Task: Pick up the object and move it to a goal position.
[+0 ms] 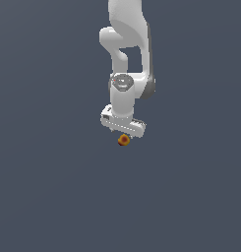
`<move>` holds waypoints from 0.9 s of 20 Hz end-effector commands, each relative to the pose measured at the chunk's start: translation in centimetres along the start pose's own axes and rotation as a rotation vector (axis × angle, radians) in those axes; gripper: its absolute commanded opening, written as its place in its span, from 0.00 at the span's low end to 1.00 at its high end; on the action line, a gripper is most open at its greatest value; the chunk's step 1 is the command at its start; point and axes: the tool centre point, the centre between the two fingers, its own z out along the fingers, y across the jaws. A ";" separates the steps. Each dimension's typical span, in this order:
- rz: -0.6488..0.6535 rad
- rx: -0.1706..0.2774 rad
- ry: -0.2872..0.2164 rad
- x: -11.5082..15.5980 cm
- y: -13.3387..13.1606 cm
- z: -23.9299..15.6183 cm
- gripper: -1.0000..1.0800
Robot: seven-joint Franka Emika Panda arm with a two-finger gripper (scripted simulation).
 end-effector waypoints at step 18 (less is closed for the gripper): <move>0.041 -0.005 -0.001 -0.8 0.5 4.3 0.96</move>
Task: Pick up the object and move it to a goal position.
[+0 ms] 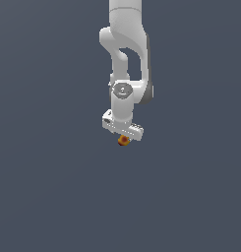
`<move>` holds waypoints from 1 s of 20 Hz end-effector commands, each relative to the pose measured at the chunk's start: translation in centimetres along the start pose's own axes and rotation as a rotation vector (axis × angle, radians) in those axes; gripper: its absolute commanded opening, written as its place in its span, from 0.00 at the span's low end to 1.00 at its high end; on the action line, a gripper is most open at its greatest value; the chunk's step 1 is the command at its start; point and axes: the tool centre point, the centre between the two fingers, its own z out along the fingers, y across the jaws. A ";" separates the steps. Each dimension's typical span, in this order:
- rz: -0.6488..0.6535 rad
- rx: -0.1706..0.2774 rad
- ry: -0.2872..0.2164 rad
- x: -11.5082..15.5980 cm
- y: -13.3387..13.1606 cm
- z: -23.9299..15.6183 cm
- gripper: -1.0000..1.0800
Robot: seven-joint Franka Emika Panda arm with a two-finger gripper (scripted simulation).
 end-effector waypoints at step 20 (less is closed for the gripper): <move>-0.014 0.017 0.022 0.5 -1.4 0.9 0.00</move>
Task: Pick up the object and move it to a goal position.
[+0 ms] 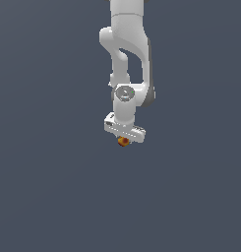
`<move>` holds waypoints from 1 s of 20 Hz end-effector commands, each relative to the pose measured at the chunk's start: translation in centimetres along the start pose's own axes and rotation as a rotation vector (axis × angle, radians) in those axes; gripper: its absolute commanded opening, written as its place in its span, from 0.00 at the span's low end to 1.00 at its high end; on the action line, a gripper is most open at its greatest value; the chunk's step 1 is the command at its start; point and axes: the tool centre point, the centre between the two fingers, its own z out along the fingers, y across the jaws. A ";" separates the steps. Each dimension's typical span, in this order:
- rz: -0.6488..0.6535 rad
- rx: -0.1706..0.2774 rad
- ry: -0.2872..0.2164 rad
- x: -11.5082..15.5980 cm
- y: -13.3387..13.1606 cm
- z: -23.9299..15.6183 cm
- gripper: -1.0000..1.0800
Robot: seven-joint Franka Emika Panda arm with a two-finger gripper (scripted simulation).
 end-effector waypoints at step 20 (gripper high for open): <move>0.007 -0.007 -0.006 7.4 -0.7 -8.6 0.00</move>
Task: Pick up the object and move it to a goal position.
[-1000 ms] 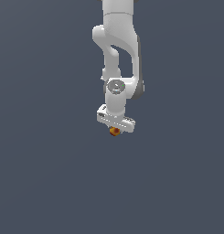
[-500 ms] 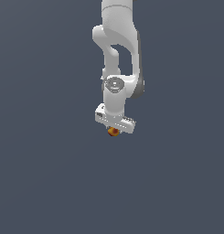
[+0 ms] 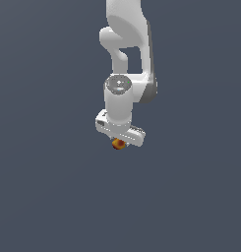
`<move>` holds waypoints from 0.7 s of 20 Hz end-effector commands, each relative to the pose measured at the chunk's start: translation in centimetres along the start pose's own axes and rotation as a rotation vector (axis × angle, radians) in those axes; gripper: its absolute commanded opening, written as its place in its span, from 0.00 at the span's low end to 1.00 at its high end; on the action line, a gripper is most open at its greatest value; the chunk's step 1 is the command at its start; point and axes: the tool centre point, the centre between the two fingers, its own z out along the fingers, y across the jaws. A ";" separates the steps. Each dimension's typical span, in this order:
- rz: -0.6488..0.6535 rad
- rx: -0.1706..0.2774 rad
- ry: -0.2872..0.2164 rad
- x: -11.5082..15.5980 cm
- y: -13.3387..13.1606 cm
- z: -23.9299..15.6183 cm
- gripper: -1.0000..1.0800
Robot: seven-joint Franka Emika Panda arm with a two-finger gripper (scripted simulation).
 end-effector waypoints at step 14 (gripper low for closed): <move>0.006 -0.007 -0.009 8.1 -0.9 -8.9 0.00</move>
